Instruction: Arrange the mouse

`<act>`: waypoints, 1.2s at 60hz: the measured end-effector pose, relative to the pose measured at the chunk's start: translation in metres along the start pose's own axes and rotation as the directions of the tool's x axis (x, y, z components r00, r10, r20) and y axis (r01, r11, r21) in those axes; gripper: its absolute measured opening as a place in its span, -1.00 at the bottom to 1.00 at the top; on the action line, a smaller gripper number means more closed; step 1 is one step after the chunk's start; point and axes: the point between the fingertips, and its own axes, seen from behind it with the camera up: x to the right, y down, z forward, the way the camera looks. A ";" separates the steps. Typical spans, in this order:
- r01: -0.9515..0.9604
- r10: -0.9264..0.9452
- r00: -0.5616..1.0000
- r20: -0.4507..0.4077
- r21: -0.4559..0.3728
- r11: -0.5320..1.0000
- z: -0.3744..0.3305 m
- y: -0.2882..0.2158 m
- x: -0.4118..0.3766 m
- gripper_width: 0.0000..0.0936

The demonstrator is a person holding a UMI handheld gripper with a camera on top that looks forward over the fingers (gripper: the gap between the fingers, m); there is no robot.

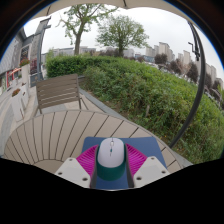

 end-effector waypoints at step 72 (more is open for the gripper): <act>-0.083 0.064 0.995 -0.078 -0.266 0.960 -0.460 0.092 -0.059 0.82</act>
